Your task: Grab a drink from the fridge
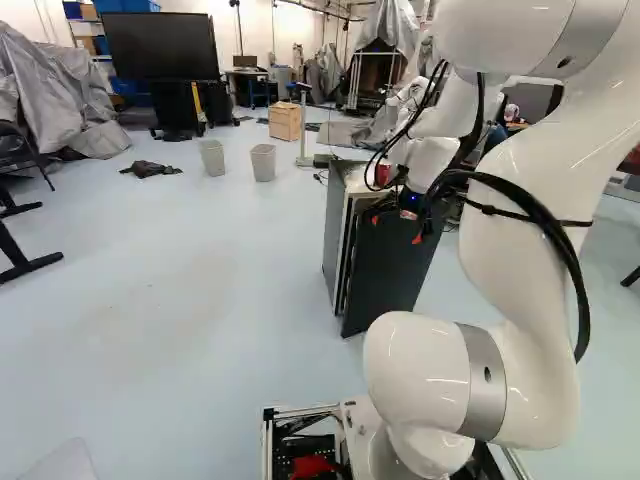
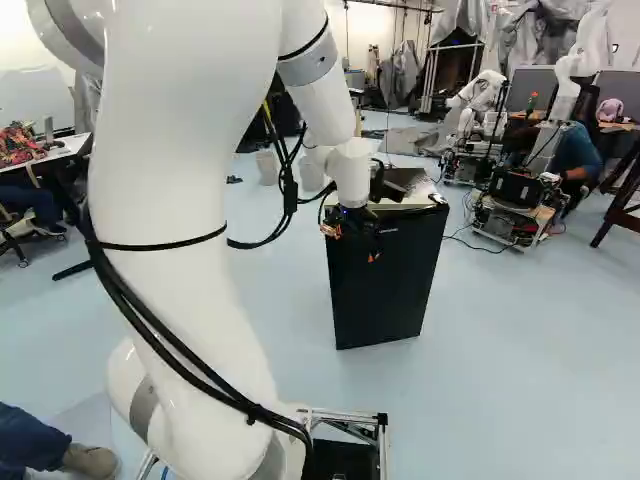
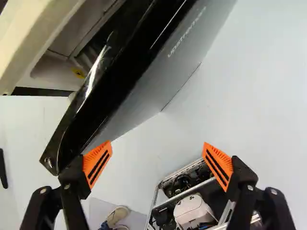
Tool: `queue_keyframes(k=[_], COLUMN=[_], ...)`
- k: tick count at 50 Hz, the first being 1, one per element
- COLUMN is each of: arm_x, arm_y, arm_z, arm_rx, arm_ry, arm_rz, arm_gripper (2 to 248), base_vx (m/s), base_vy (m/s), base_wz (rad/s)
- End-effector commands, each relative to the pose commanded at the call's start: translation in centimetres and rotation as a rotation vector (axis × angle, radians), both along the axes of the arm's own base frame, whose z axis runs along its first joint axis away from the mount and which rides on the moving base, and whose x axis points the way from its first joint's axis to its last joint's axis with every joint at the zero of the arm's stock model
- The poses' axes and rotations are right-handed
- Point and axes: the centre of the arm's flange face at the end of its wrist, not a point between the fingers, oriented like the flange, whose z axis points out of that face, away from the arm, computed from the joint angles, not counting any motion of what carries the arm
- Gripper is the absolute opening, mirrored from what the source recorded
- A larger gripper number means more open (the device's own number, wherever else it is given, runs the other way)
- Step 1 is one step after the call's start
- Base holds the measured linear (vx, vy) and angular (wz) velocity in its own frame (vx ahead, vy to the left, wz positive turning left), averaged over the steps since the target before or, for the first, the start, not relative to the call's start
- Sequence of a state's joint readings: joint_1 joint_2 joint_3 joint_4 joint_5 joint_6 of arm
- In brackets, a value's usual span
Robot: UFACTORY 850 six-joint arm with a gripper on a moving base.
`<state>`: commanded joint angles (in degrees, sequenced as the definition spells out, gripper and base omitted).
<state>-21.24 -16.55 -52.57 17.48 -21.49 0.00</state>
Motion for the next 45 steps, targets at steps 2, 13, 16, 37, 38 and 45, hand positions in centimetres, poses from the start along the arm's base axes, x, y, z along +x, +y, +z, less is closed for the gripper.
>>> queue_keyframes(k=[2, 13, 16, 37, 38, 45], arm_x=[0.3, 1.5, 1.8, 3.9, 3.9, 4.6], arm_y=[0.2, 1.0, 1.1, 2.1, 2.1, 2.3], arm_z=[0.0, 0.0, 0.0, 0.0, 0.0, 0.0], arm_rx=[0.0, -0.002, -0.003, -0.006, -0.007, -0.008], arm_ry=[-0.001, -0.006, -0.008, -0.018, -0.018, -0.022], arm_rz=[0.006, 0.028, 0.033, 0.062, 0.063, 0.07], arm_gripper=[247, 247, 247, 247, 247, 247], base_vx=[0.0, 0.0, 0.0, 0.0, 0.0, 0.0], base_vy=[0.0, 0.0, 0.0, 0.0, 0.0, 0.0], base_wz=[0.0, 0.0, 0.0, 0.0, 0.0, 0.0])
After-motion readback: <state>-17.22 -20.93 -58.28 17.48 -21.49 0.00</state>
